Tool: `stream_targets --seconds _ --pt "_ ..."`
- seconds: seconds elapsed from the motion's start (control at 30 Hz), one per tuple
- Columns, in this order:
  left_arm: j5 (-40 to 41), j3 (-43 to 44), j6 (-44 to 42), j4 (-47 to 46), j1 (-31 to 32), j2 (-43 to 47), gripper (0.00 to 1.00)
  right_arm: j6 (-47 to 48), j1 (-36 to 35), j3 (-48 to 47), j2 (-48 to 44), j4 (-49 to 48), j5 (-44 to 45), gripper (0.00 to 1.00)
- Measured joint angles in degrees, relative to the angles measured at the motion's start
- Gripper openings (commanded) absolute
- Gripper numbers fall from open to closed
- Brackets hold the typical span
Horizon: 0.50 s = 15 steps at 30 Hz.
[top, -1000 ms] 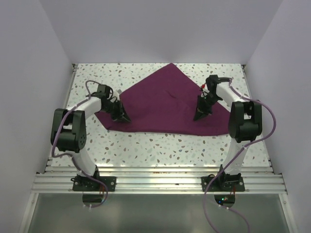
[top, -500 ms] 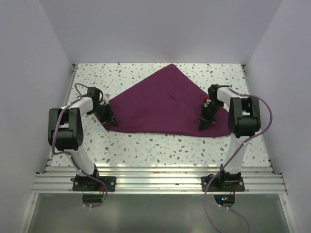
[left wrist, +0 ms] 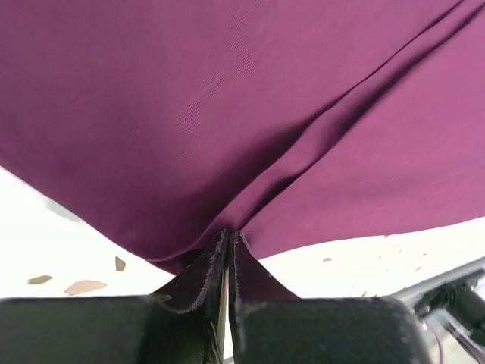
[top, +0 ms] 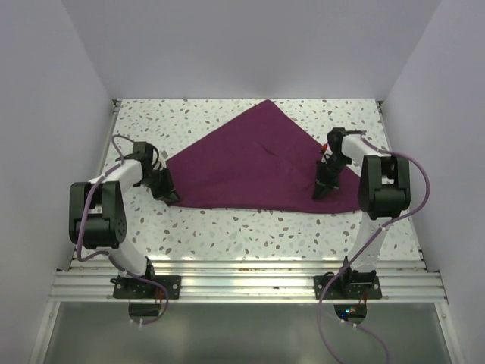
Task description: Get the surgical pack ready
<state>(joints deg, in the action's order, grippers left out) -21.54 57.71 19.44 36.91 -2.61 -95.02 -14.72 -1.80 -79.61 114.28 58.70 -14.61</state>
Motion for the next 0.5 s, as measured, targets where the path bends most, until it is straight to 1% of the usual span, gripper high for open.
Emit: stream_targets --seconds 0.1,0.17,0.23,0.27,0.3,0.37,0.4,0.47,0.5 --pt "-0.8 -4.0 0.5 -1.5 -0.2 -1.8 0.00 0.0 0.0 0.5 -0.5 -0.8 0.0 0.12" --pt "-3.6 -5.1 1.2 -1.7 -1.4 -3.3 0.00 0.0 0.0 1.4 -0.4 -1.7 0.7 0.12" --pt "-4.7 -5.2 1.4 -1.9 -2.9 -3.4 0.00 0.0 0.0 2.1 0.0 -1.8 1.9 0.12" --pt "-4.9 -5.2 1.4 -1.8 -3.6 -3.5 0.04 0.0 0.0 2.3 0.5 -1.9 2.4 0.12" --pt "-4.8 -4.9 1.4 -1.7 -4.2 -3.5 0.16 -0.1 0.0 2.3 0.7 -1.7 2.4 0.13" --pt "-3.5 -3.6 0.9 -0.7 -5.0 -3.5 0.30 -0.2 0.0 2.1 0.7 -1.6 2.6 0.14" --pt "-2.1 -2.5 0.7 -0.3 -5.2 -3.3 0.41 -0.2 -0.1 2.0 0.7 -1.5 2.7 0.15" --pt "1.2 0.0 0.3 0.2 -5.4 -2.4 0.49 -0.2 -0.2 1.7 0.7 -1.3 3.1 0.15" --pt "2.8 1.3 0.4 0.3 -5.6 -1.6 0.55 -0.1 -0.3 1.5 0.7 -1.2 3.2 0.15"
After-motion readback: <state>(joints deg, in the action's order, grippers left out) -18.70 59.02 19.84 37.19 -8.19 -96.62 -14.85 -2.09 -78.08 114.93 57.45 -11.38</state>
